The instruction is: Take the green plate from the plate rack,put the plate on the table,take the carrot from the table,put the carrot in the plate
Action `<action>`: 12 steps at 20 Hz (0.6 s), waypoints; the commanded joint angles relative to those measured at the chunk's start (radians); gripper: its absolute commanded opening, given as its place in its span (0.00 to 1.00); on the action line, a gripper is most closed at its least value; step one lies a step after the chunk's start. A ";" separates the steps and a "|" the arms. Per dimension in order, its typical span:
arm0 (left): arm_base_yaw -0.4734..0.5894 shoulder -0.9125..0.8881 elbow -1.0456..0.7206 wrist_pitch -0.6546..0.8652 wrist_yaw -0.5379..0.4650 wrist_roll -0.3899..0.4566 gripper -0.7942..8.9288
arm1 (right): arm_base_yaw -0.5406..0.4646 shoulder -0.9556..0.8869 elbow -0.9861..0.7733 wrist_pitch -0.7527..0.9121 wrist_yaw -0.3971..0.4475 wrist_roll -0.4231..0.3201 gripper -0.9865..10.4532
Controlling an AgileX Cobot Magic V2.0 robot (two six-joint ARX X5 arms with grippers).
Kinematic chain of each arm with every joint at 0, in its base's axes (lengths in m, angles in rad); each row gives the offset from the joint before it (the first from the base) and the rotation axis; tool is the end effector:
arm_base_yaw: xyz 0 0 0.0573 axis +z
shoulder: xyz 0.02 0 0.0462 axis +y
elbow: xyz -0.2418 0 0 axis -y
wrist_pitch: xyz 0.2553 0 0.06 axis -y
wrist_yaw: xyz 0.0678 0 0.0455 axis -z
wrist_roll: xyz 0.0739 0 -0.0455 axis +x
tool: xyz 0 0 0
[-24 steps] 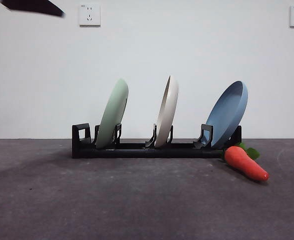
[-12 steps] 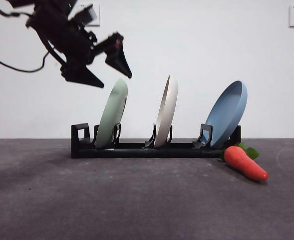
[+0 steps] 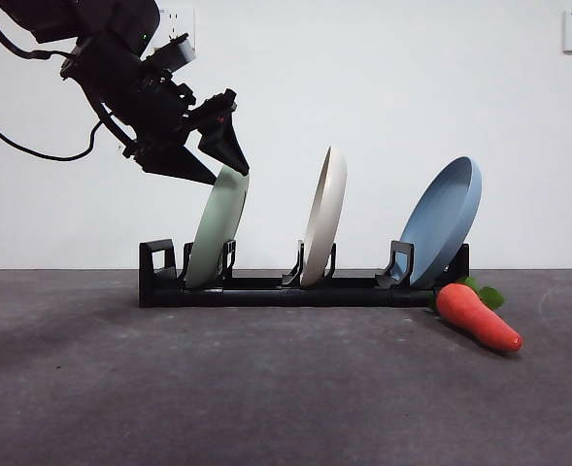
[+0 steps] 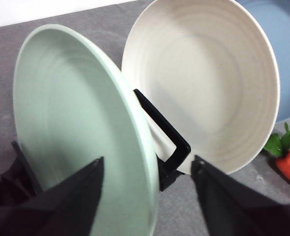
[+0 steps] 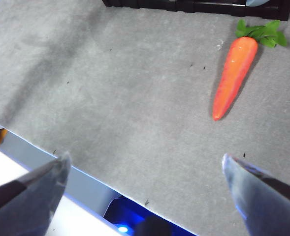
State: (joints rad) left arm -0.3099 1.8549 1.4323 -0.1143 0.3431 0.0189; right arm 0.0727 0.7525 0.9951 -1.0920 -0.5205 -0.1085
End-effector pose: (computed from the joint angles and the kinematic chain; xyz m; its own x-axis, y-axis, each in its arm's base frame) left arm 0.4336 -0.1650 0.2153 0.6681 -0.5672 -0.4817 0.5716 0.8056 -0.1558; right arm 0.1609 0.0486 0.2893 0.5353 0.5376 -0.6514 -0.4694 0.8306 0.2997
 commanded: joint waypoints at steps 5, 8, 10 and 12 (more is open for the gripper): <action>-0.005 0.010 -0.002 -0.010 0.005 0.011 0.25 | 0.002 -0.002 0.003 0.005 0.002 0.011 0.66; -0.005 0.010 -0.002 -0.011 0.018 0.011 0.10 | 0.002 -0.002 0.003 0.005 0.002 0.011 0.66; -0.005 0.010 -0.002 -0.010 0.047 0.011 0.08 | 0.002 -0.002 0.003 0.005 0.002 0.011 0.66; -0.005 0.010 -0.002 -0.010 0.058 0.008 0.08 | 0.002 -0.002 0.003 0.005 0.002 0.011 0.66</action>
State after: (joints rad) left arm -0.3157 1.8549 1.4323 -0.1337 0.4038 0.0166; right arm 0.0727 0.7521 0.9947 -1.0920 -0.5205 -0.1017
